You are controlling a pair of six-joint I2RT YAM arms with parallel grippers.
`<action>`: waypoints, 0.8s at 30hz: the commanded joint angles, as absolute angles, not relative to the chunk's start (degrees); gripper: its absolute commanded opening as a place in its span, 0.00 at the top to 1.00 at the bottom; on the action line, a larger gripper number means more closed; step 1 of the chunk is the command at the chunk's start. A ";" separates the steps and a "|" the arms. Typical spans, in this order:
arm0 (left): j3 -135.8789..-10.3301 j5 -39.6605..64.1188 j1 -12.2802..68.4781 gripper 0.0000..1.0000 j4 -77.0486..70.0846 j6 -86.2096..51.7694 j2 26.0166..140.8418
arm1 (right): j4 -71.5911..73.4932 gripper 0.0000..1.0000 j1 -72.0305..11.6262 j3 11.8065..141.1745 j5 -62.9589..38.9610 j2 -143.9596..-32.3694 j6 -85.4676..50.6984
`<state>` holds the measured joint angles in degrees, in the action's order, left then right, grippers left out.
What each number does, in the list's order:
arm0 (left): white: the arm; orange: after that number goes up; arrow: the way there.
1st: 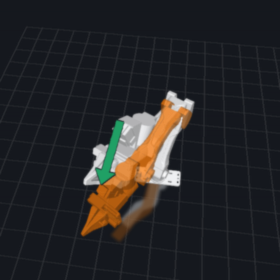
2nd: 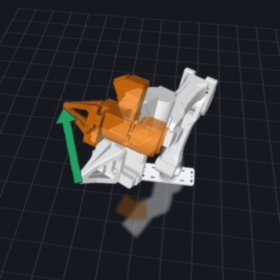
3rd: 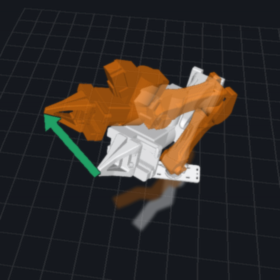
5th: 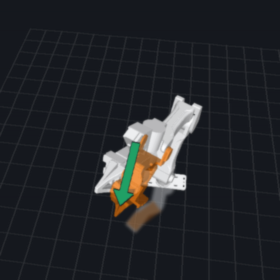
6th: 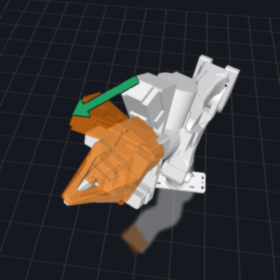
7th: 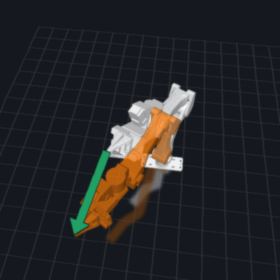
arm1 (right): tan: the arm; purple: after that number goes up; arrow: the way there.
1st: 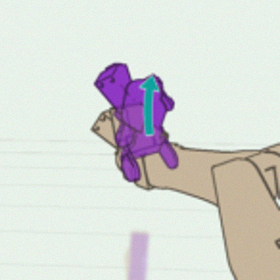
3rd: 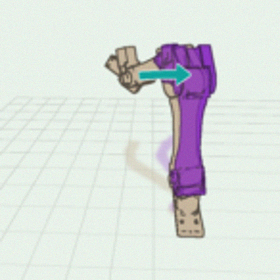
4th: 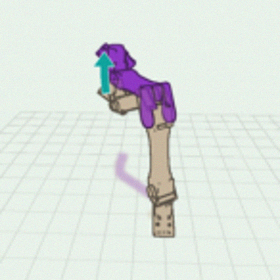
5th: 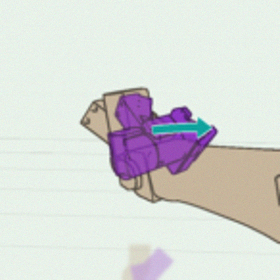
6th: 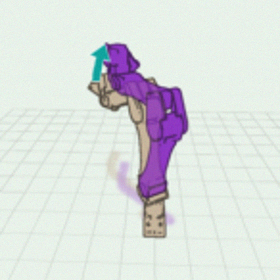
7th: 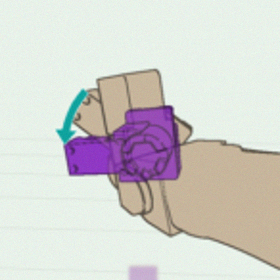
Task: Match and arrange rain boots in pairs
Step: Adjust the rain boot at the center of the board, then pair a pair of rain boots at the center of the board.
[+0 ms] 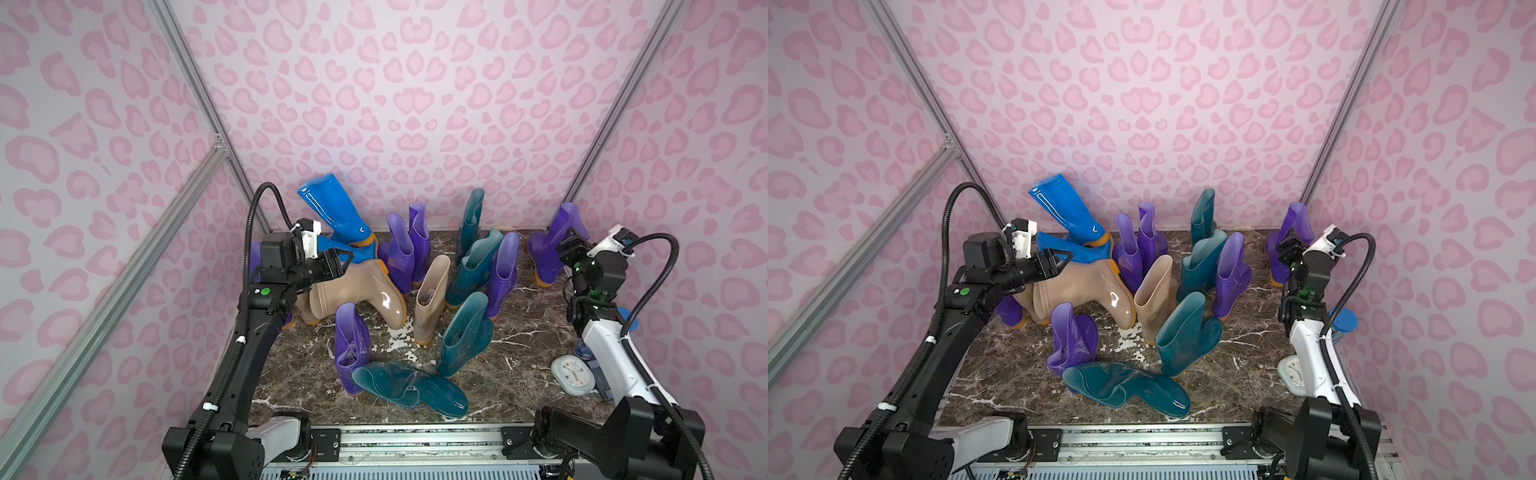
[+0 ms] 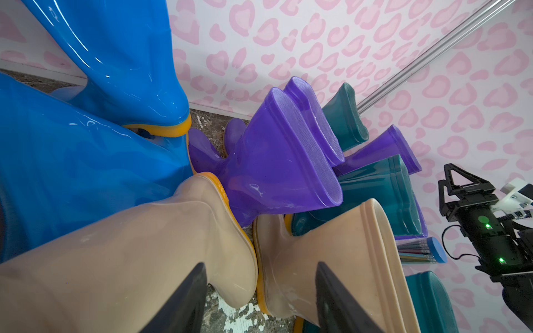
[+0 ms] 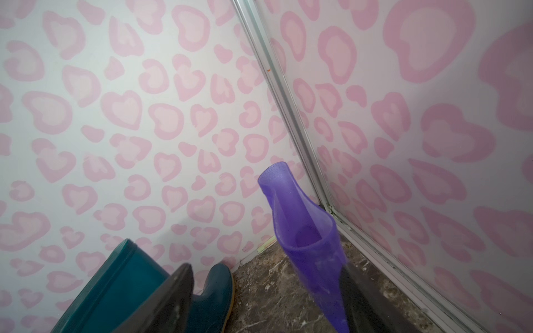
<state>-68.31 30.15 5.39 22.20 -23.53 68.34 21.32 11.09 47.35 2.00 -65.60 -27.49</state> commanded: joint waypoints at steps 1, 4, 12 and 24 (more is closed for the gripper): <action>-68.05 31.69 5.79 0.38 19.31 -24.00 67.90 | 14.99 0.19 7.89 46.17 6.71 -62.33 -25.16; -67.93 32.04 6.40 0.39 19.13 -24.27 67.69 | 11.50 0.19 4.02 44.13 7.48 -58.74 -25.26; -67.81 32.42 8.47 0.38 19.18 -24.18 67.19 | 0.93 0.16 -12.50 43.33 11.88 -52.33 -22.31; -67.94 32.37 10.39 0.38 19.65 -23.67 67.38 | -9.46 0.05 -17.30 48.11 11.67 -51.95 -20.89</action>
